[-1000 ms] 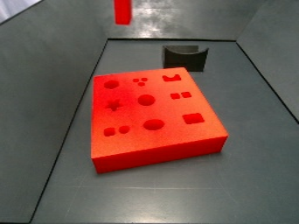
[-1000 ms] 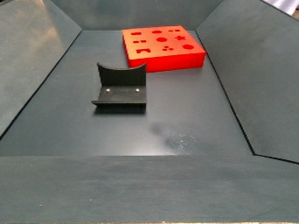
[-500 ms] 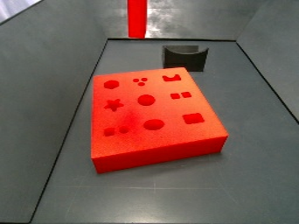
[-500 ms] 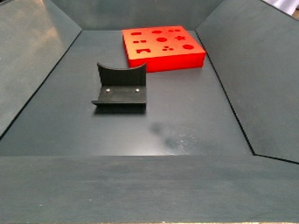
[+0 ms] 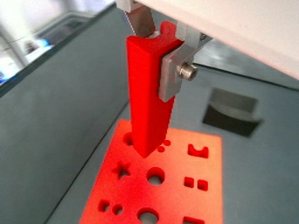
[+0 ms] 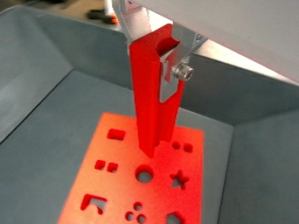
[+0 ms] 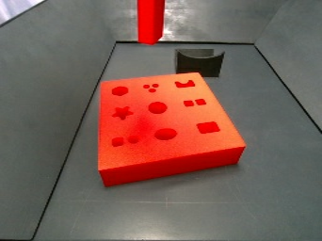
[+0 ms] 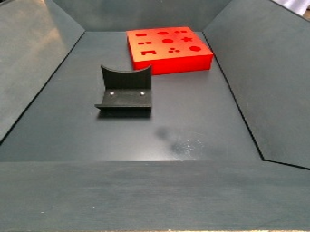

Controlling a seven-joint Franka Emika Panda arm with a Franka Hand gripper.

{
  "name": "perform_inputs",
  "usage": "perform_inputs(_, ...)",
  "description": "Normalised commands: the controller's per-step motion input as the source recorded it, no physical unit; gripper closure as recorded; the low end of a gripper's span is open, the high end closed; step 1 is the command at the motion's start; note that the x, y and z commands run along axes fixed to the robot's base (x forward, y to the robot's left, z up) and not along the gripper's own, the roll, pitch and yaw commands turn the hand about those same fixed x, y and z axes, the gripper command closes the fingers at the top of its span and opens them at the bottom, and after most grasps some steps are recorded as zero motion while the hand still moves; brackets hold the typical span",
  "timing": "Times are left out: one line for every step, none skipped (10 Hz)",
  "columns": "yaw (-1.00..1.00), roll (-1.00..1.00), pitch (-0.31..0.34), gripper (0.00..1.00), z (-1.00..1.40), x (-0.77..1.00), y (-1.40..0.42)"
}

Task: Pick up the arch object. Move up. Move to above the board. Insert the arch object.
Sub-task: Insert the arch object.

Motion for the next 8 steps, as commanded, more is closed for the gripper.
perform_inputs(-0.91,0.00,-0.021,1.00,-0.11,0.19,0.11)
perform_inputs(-0.90,0.00,-0.023,1.00,-0.11,0.21,0.12)
perform_inputs(-0.90,0.00,-0.021,1.00,-0.11,0.21,0.12)
perform_inputs(-0.91,0.00,-0.019,1.00,-0.12,0.21,0.12)
perform_inputs(-0.90,0.00,-0.011,1.00,-0.13,0.20,0.12)
perform_inputs(-0.87,0.03,0.000,1.00,-0.19,0.19,0.14)
perform_inputs(-0.84,0.03,0.000,1.00,-0.24,0.25,0.17)
perform_inputs(-0.85,0.05,0.000,1.00,-0.42,0.24,0.16)
